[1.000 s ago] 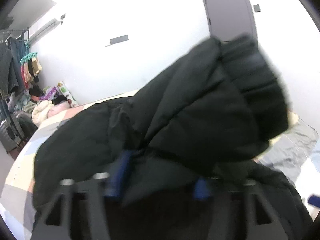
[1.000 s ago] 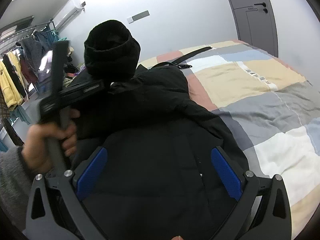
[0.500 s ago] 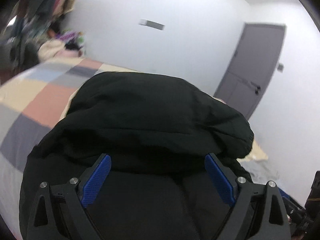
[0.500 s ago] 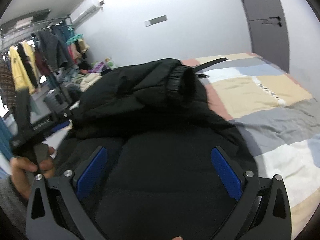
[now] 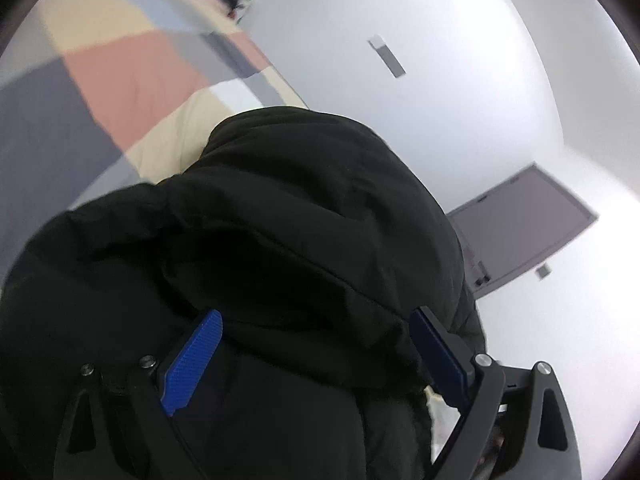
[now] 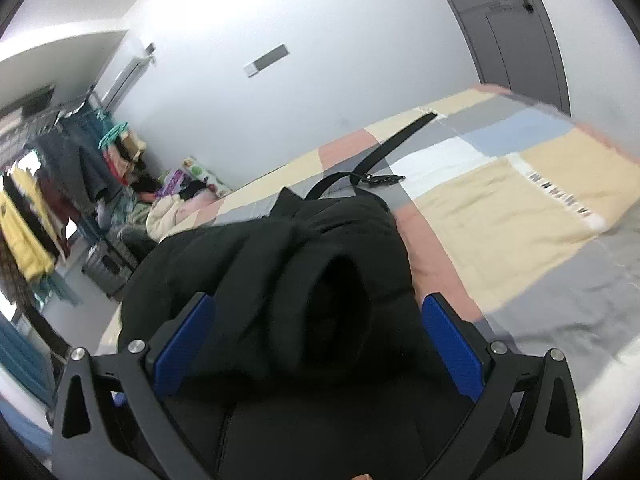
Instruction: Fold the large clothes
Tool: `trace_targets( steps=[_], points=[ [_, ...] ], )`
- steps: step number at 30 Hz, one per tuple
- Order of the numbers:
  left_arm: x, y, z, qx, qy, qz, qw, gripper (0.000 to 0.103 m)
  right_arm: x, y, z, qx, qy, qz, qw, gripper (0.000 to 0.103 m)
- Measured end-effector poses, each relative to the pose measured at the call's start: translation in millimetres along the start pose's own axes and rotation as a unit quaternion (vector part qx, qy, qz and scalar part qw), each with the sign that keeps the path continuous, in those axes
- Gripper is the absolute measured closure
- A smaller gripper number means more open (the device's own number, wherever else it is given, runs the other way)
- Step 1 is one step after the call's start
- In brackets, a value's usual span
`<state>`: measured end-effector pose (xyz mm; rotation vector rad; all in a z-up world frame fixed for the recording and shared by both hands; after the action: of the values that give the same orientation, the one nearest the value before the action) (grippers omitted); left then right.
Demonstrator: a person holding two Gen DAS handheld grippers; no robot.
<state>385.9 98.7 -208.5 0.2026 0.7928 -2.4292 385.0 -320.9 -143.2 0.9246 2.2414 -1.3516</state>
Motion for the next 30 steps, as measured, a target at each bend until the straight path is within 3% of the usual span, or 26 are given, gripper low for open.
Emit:
trace_targets(
  steps=[5,9,12,15,17,19,24,30],
  points=[
    [-13,8,-12,0.037,-0.012,0.012,0.9992,0.008,-3,37,9,-0.054,0.005,-0.008,0.999,0.000],
    [-18,17,-11,0.052,-0.014,0.022,0.9983,0.008,0,57,-1,-0.071,-0.041,-0.028,0.996,0.000],
    [-25,24,-14,0.051,-0.016,0.018,0.9984,0.028,2,60,-11,-0.072,-0.073,-0.031,0.994,0.011],
    [-29,27,-15,0.038,-0.021,0.016,0.9989,0.051,1,53,-13,-0.079,-0.074,-0.020,0.994,0.030],
    [-30,24,-8,0.019,-0.006,0.021,0.9996,0.071,-1,44,-17,-0.088,-0.073,-0.010,0.993,0.055],
    [-32,17,-1,0.006,0.008,0.032,0.9994,0.084,-5,34,-25,-0.093,-0.080,0.004,0.992,0.065],
    [-39,-18,8,0.007,0.017,0.081,0.9966,0.091,-19,6,-43,-0.174,-0.070,0.020,0.982,0.081],
    [-46,-32,20,-0.052,0.046,0.098,0.9927,0.092,-43,18,-68,-0.181,-0.039,-0.027,0.982,0.083]
  ],
)
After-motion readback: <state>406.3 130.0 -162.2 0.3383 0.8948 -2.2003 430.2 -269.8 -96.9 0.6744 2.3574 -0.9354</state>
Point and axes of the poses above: each gripper's, at about its wrist camera, not at the fingertips, and y roughly the way its jaws point, z to its right, x to its underside, the point moved 1 cm from there along y, roughly the way its jaws point, and after that the axes turned 13 degrees about -z, right-handed, at the moved point
